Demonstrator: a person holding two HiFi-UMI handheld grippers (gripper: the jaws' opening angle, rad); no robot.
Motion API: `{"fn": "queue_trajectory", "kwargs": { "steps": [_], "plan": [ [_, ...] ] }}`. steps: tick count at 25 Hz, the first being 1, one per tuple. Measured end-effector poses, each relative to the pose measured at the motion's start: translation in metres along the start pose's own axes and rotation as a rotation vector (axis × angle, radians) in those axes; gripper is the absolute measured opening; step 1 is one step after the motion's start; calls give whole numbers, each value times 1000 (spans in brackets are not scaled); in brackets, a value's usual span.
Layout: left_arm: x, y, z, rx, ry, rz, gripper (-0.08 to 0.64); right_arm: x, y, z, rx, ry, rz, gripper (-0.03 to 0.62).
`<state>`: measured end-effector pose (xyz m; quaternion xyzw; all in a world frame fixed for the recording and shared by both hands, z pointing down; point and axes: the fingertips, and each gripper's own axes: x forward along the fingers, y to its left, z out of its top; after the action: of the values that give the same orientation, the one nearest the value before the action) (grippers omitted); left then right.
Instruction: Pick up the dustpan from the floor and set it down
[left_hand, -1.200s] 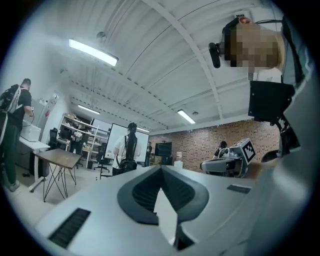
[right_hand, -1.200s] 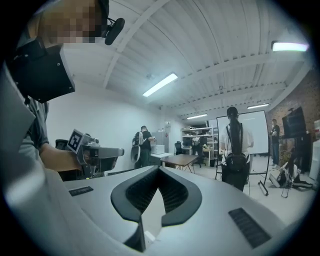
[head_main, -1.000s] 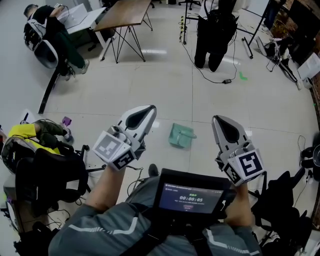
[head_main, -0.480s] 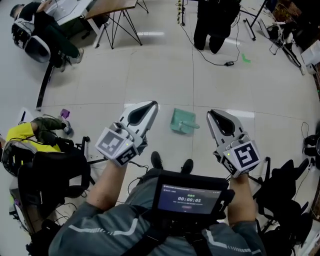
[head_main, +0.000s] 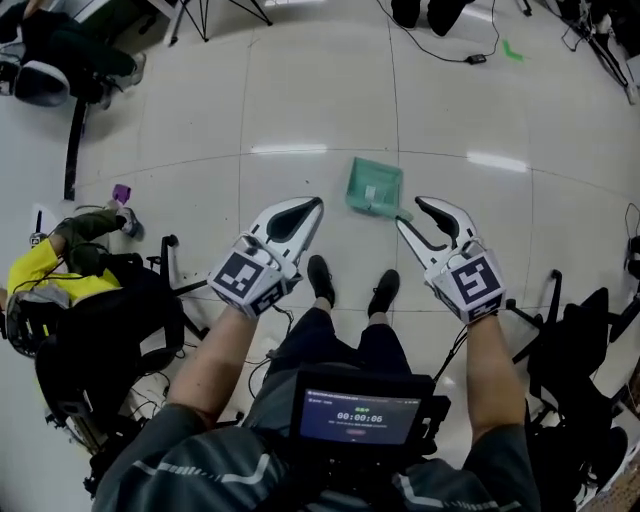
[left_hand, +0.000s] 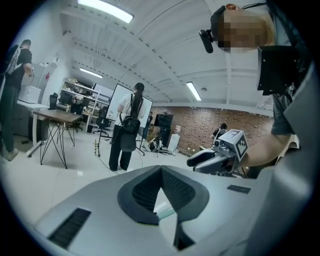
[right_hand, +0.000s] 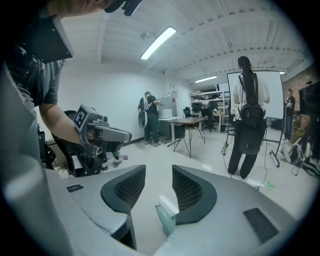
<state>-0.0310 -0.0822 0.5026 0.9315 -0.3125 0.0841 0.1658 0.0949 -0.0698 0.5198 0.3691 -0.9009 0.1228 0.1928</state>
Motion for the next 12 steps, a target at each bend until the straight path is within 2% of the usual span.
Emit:
{"fn": "queue_trajectory", "kwargs": {
  "steps": [3,7,12],
  "plan": [
    [30,14,-56,-33,60,-23,35,36,-12,-60,8,68,29,221],
    [63,34,-125,-67,113,-21,35,77,-25,-132,-20,145,78,221],
    [95,45,-195,-112,192,-16,35,118,-42,-215,-99,276,118,261]
  ]
}}
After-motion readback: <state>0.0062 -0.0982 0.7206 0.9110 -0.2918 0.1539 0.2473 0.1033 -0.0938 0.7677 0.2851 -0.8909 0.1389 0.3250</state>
